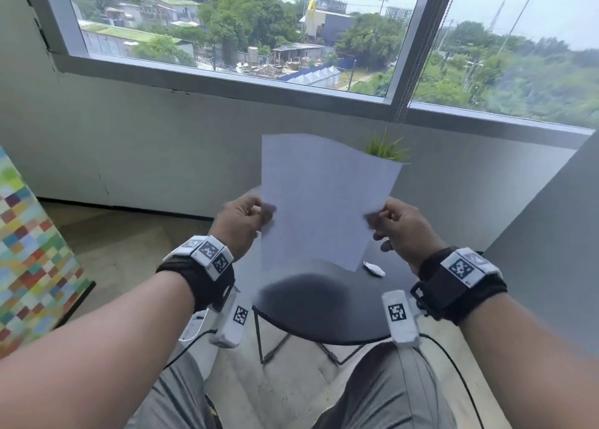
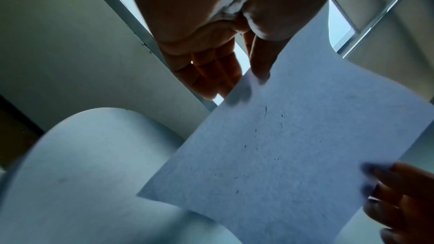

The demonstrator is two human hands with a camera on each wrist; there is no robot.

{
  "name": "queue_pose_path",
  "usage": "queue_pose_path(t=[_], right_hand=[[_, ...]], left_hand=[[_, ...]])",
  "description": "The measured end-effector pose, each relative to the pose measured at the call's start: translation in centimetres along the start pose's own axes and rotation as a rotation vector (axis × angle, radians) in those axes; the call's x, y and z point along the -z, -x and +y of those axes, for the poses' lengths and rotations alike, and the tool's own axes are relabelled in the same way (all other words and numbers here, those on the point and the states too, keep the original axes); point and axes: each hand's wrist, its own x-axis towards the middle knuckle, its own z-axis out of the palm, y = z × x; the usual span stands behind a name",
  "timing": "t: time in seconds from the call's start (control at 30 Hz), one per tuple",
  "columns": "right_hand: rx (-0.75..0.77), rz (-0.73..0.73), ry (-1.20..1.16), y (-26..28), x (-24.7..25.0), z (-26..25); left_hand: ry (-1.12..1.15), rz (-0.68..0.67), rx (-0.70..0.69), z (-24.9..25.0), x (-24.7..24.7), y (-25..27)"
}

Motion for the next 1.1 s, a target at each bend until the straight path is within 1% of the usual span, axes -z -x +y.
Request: queue_pose_path(t=[0.07,0.13,0.23,0.3,0.37,0.43,0.5,0.57,0.63,0.7,0.77,0.83,0.9,0.93,1.0,1.07,1.1], right_hand=[[-0.075,-0.050,0.122,0.8,-0.9,1.2],[-0.100,-0.059,0.162,1.1,-1.4,1.7],[-0.035,-0.031,0.143,0.1,-1.3,1.6],[-0.029,-0.014,0.148,-0.9,-1.0,1.7],[-0.065,-0.019,0.175,-1.9,-0.7,2.7],[-0.149,-0.050,0.233,-2.5,-0.6,4.7],[-0.241,-0.097,0.358,-2.6,-0.6,7.2],[-0.314,-0.175,0.623,-2.5,-0.7,9.6],[-0.315,-0.247,0.860,-2.2,-0.7,11.3],[-0.294,-0.263,0.906,-2.1,-0.6,12.7],[-0.290,-0.230,0.898,-2.1,-0.4,13.4],[-0.282,-0.220,0.926,-2.4,-0.3,13.6],[-0.271,-0.237,0.955,-3.0,-0.4,13.5],[-0.261,-0.249,0.963,-3.3,-0.5,13.3],[-0.241,-0.292,0.976,-4.2,-0.5,13.1],[-0.219,-0.330,0.996,-4.9,-0.6,12.5],[-0.204,-0.331,0.992,-5.1,-0.6,12.1]], left_hand=[[-0.149,-0.106,0.090,-1.9,-0.2,0.4],[-0.196,-0.189,0.142,-2.8,-0.4,0.6],[-0.188,-0.184,0.144,-1.7,-0.8,0.2],[-0.180,-0.166,0.166,-1.0,-1.1,-0.1],[-0.181,-0.160,0.224,-1.1,-1.4,-0.2],[-0.235,-0.196,0.299,-2.0,-1.9,0.2],[-0.367,-0.250,0.361,-3.5,-2.2,0.8],[-0.503,-0.274,0.398,-5.3,-2.4,1.5],[-0.524,-0.243,0.449,-6.5,-2.5,2.0],[-0.536,-0.197,0.480,-6.7,-2.6,2.1],[-0.627,-0.161,0.446,-6.8,-2.5,1.7],[-0.799,-0.131,0.371,-6.5,-2.3,1.2],[-0.956,-0.138,0.295,-6.4,-2.3,0.4],[-1.020,-0.172,0.257,-6.3,-2.2,0.0],[-1.127,-0.305,0.197,-6.9,-2.1,-0.9],[-1.187,-0.435,0.180,-7.6,-2.0,-1.5],[-1.202,-0.476,0.183,-7.9,-1.9,-1.6]])
